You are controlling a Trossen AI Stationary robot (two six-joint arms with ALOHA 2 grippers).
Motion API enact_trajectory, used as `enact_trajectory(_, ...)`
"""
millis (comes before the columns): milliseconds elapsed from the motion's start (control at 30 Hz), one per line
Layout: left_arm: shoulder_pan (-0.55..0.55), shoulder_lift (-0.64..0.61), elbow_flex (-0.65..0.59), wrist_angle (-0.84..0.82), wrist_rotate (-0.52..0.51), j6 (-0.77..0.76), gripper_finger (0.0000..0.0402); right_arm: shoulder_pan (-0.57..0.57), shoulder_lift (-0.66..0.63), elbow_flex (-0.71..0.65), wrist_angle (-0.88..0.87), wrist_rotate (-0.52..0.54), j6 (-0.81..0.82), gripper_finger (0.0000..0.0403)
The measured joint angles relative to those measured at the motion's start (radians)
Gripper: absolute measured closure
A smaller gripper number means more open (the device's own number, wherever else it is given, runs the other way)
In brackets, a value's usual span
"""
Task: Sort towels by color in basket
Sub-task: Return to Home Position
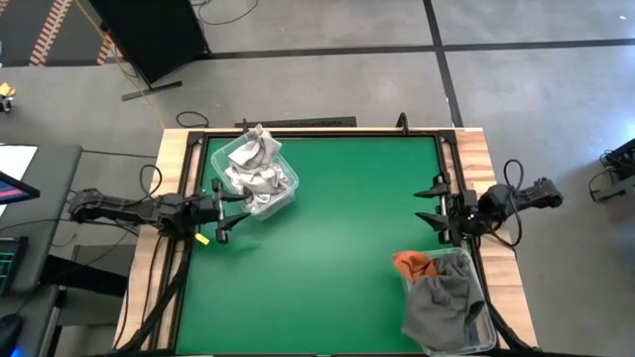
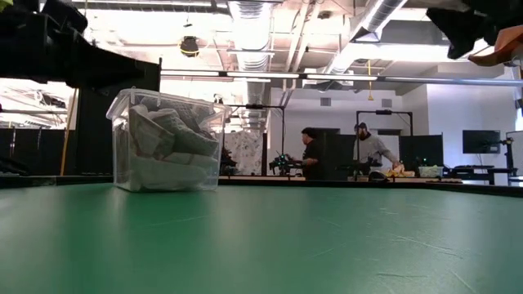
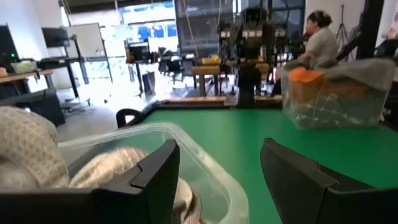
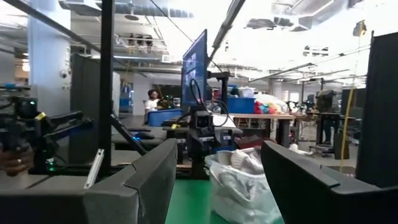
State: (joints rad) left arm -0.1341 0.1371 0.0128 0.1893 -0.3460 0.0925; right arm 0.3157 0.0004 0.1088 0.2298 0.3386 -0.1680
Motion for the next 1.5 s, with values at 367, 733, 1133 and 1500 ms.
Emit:
enact_trajectory(367, 0.000, -0.006, -0.003, -0.063, -0.003, 0.002, 0.0187, -0.130, 0.001, -0.063, -0.073, 0.002, 0.106, 0.0138)
enact_trajectory(733, 0.000, -0.006, -0.005, -0.111, -0.004, 0.017, 0.0187, -0.237, 0.001, -0.099, -0.144, 0.083, 0.317, 0.0138)
enact_trajectory(1133, 0.000, -0.006, -0.005, -0.111, -0.004, 0.017, 0.0187, -0.240, 0.002, -0.097, -0.169, 0.083, 0.328, 0.0138)
enact_trajectory(1500, 0.000, -0.006, -0.005, -0.111, -0.004, 0.016, 0.0187, -0.240, 0.002, -0.097, -0.172, 0.083, 0.326, 0.0138)
